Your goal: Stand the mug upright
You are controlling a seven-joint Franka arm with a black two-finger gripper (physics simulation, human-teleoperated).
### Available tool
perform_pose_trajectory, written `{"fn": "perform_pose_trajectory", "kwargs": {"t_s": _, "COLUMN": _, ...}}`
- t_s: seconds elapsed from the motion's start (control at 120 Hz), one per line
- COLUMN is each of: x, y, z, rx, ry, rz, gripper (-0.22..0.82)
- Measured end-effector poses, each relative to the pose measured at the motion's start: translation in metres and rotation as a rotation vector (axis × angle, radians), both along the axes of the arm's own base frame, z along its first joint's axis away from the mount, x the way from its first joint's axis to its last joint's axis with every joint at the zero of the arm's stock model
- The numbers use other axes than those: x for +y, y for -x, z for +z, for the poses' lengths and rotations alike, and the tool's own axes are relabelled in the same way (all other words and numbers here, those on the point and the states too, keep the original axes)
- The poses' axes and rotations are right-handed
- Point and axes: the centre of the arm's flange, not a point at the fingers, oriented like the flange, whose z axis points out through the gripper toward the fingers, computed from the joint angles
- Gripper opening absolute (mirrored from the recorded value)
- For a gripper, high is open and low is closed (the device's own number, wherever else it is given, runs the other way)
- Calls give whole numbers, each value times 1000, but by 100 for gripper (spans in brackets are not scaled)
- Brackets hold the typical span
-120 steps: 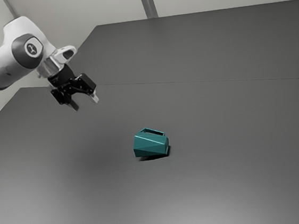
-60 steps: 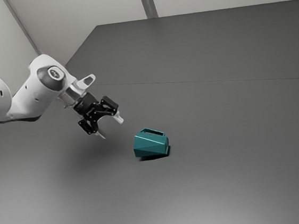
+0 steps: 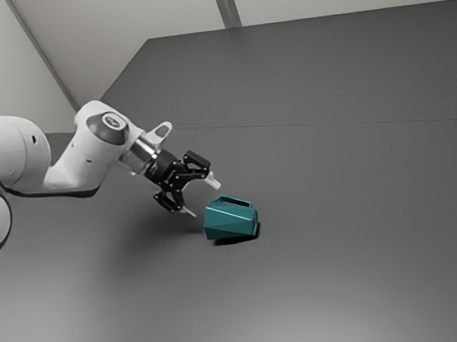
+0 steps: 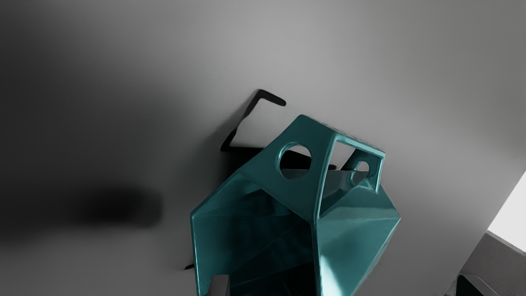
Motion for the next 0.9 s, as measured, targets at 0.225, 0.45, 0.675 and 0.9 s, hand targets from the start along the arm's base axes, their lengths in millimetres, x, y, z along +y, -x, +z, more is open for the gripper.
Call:
{"fn": "perform_pose_trajectory", "kwargs": {"t_s": 0.225, "x": -20, "y": -2, "z": -19, "rx": 27, "ry": 62, "rz": 17, "gripper": 60}}
{"fn": "perform_pose_trajectory", "kwargs": {"t_s": 0.45, "x": -34, "y": -8, "z": -23, "rx": 12, "ry": 74, "rz": 28, "gripper": 44}}
{"fn": "perform_pose_trajectory", "kwargs": {"t_s": 0.675, "x": -35, "y": -17, "z": -13, "rx": -12, "ry": 59, "rz": 48, "gripper": -1}}
{"fn": "perform_pose_trajectory", "kwargs": {"t_s": 0.9, "x": -52, "y": -20, "z": -9, "rx": -13, "ry": 50, "rz": 53, "gripper": -13}}
